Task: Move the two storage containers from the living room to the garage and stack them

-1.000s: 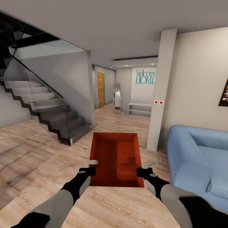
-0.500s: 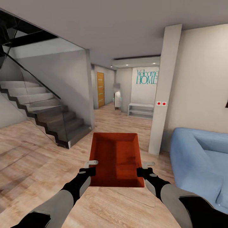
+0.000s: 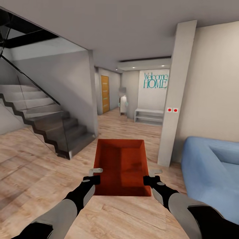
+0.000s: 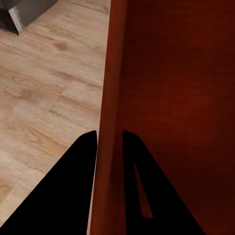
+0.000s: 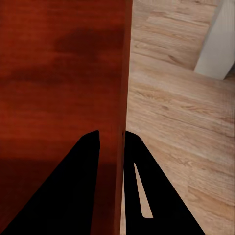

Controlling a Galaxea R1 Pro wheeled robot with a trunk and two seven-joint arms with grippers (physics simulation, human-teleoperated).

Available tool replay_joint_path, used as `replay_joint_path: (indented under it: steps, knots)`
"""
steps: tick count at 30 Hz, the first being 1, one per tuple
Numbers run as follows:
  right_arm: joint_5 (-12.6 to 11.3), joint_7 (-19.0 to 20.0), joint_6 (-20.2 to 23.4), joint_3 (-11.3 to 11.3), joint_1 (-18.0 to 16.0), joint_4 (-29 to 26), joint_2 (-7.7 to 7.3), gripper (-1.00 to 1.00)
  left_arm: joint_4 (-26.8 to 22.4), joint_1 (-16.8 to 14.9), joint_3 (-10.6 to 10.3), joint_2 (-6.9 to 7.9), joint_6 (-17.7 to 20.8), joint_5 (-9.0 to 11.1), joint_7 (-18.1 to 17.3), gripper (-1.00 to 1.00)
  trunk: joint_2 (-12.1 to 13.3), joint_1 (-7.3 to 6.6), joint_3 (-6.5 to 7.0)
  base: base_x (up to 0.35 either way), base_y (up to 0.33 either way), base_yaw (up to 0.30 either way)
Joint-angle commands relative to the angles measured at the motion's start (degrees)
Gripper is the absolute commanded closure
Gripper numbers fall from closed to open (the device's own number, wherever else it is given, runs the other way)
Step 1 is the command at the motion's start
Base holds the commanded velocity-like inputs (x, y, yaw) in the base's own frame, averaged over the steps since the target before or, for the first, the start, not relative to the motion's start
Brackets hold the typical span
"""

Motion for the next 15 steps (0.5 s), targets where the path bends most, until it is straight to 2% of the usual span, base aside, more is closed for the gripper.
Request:
replay_joint_path:
  steps: [1, 15]
  knots:
    - [-0.3, -0.2, -0.2, -0.8, 0.0, 0.2, 0.01, 1.00, -0.9, -0.1, 4.6, 4.26, -2.7, -0.8, 0.8, 1.00, -0.1, 0.05, -0.10, 0.322, 0.000, 0.000]
    - [-0.3, -0.2, -0.2, -0.8, 0.0, 0.2, 0.01, 1.00, -0.9, -0.1, 4.6, 4.26, -2.7, -0.8, 0.8, 1.00, -0.1, 0.05, -0.10, 0.322, 0.000, 0.000]
